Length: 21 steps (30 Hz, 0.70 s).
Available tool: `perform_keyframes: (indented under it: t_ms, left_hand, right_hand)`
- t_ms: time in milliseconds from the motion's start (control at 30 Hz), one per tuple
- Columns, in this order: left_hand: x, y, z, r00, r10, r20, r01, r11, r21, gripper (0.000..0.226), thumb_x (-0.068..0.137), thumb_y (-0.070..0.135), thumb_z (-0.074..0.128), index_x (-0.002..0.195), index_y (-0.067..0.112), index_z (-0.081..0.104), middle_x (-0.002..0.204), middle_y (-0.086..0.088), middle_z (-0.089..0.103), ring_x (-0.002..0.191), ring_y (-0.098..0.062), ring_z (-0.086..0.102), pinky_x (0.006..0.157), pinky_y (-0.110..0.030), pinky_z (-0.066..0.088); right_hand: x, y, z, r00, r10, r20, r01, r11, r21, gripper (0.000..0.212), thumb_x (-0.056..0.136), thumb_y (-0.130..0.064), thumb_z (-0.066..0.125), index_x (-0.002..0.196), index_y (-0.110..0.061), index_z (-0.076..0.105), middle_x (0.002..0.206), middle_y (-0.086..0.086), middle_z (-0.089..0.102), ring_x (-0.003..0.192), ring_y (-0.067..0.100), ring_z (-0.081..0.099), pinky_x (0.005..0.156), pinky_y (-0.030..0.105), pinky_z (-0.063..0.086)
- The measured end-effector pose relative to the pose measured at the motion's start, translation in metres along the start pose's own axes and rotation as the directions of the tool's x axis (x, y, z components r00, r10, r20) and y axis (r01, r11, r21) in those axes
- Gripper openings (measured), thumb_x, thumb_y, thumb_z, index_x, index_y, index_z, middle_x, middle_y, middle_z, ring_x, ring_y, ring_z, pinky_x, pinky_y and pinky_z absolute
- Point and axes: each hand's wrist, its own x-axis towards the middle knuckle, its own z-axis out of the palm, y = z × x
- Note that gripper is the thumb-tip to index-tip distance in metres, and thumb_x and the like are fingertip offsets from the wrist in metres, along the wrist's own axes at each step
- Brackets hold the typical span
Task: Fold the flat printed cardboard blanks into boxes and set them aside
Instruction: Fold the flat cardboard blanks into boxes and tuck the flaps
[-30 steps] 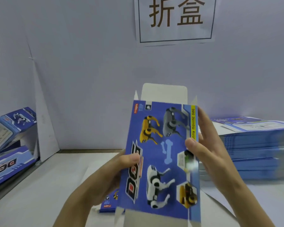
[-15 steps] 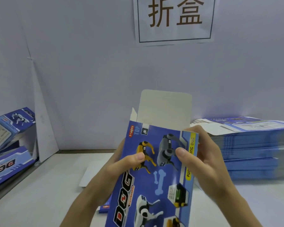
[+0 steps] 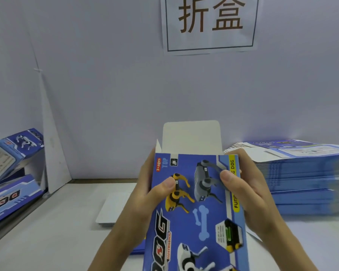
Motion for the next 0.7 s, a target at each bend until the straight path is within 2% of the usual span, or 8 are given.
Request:
perform_keyframes:
  t_ms: [100, 233, 300, 367, 500, 567, 633, 700]
  left_hand:
    - [-0.011, 0.001, -0.004, 0.991, 0.127, 0.034, -0.128, 0.992, 0.015, 0.066, 0.067, 0.032, 0.08, 0.123, 0.054, 0.051, 0.111, 0.005, 0.07, 0.087, -0.024, 0.073, 0.056, -0.029, 0.057]
    - [-0.011, 0.002, -0.007, 0.972, 0.237, 0.012, -0.237, 0.97, 0.046, 0.07, 0.062, 0.044, 0.079, 0.126, 0.05, 0.052, 0.119, -0.001, 0.066, 0.091, -0.029, 0.071, 0.058, -0.034, 0.058]
    - [-0.012, 0.0, -0.006, 0.97, 0.243, -0.011, -0.243, 0.969, 0.048, 0.071, 0.06, 0.046, 0.079, 0.126, 0.045, 0.053, 0.114, -0.001, 0.068, 0.087, -0.029, 0.072, 0.056, -0.034, 0.058]
    - [-0.012, -0.001, -0.005, 0.957, 0.289, -0.03, -0.287, 0.956, 0.054, 0.057, 0.065, 0.039, 0.069, 0.121, 0.036, 0.056, 0.107, 0.004, 0.071, 0.083, -0.026, 0.073, 0.054, -0.032, 0.058]
    - [-0.013, -0.003, 0.0, 0.919, 0.39, -0.054, -0.389, 0.921, 0.02, 0.024, 0.068, 0.03, 0.06, 0.092, 0.025, 0.062, 0.097, 0.005, 0.068, 0.075, -0.018, 0.071, 0.054, -0.028, 0.056]
    - [-0.015, -0.003, 0.002, 0.933, 0.357, -0.046, -0.357, 0.934, 0.005, 0.011, 0.066, 0.031, 0.06, 0.076, 0.025, 0.06, 0.078, 0.002, 0.064, 0.062, -0.015, 0.066, 0.05, -0.026, 0.053]
    - [-0.015, -0.003, 0.003, 0.951, 0.308, -0.038, -0.308, 0.951, -0.015, 0.008, 0.062, 0.032, 0.061, 0.064, 0.026, 0.057, 0.061, 0.0, 0.058, 0.051, -0.014, 0.061, 0.045, -0.024, 0.05]
    - [-0.015, -0.003, 0.002, 0.956, 0.29, -0.051, -0.292, 0.956, -0.042, 0.009, 0.059, 0.031, 0.062, 0.059, 0.025, 0.055, 0.056, -0.001, 0.055, 0.047, -0.014, 0.057, 0.044, -0.024, 0.048]
  right_hand:
    - [0.0, -0.003, 0.002, 0.999, 0.031, 0.029, -0.034, 0.995, 0.097, 0.015, 0.087, -0.022, 0.057, 0.098, -0.03, 0.065, 0.086, -0.004, 0.071, 0.073, 0.013, 0.069, 0.059, 0.024, 0.056]
    - [-0.001, -0.009, 0.004, 0.997, 0.051, 0.065, -0.061, 0.984, 0.165, 0.026, 0.089, -0.016, 0.047, 0.1, -0.031, 0.064, 0.09, -0.007, 0.072, 0.077, 0.012, 0.071, 0.061, 0.022, 0.056]
    - [-0.002, -0.012, 0.006, 0.997, 0.032, 0.075, -0.045, 0.983, 0.179, 0.027, 0.09, -0.015, 0.045, 0.108, -0.029, 0.061, 0.093, -0.006, 0.071, 0.08, 0.012, 0.07, 0.064, 0.023, 0.056]
    - [-0.002, -0.014, 0.007, 0.994, 0.031, 0.106, -0.05, 0.981, 0.187, 0.024, 0.092, -0.016, 0.049, 0.111, -0.027, 0.058, 0.094, -0.005, 0.071, 0.081, 0.014, 0.071, 0.064, 0.024, 0.056]
    - [-0.003, -0.016, 0.006, 0.989, 0.047, 0.143, -0.071, 0.983, 0.169, 0.011, 0.089, -0.025, 0.055, 0.099, -0.027, 0.06, 0.087, -0.003, 0.07, 0.075, 0.015, 0.071, 0.059, 0.024, 0.056]
    - [-0.004, -0.014, 0.005, 0.991, 0.056, 0.125, -0.075, 0.985, 0.153, 0.014, 0.083, -0.031, 0.056, 0.093, -0.022, 0.058, 0.081, 0.001, 0.068, 0.069, 0.017, 0.068, 0.057, 0.025, 0.054]
    - [-0.003, -0.011, 0.005, 0.994, 0.047, 0.098, -0.056, 0.994, 0.097, 0.022, 0.078, -0.036, 0.056, 0.087, -0.016, 0.054, 0.077, 0.013, 0.06, 0.063, 0.028, 0.061, 0.056, 0.031, 0.051]
    - [-0.002, -0.009, 0.006, 0.994, 0.038, 0.107, -0.044, 0.998, 0.054, 0.025, 0.078, -0.038, 0.056, 0.087, -0.016, 0.053, 0.079, 0.021, 0.057, 0.067, 0.039, 0.059, 0.057, 0.039, 0.051]
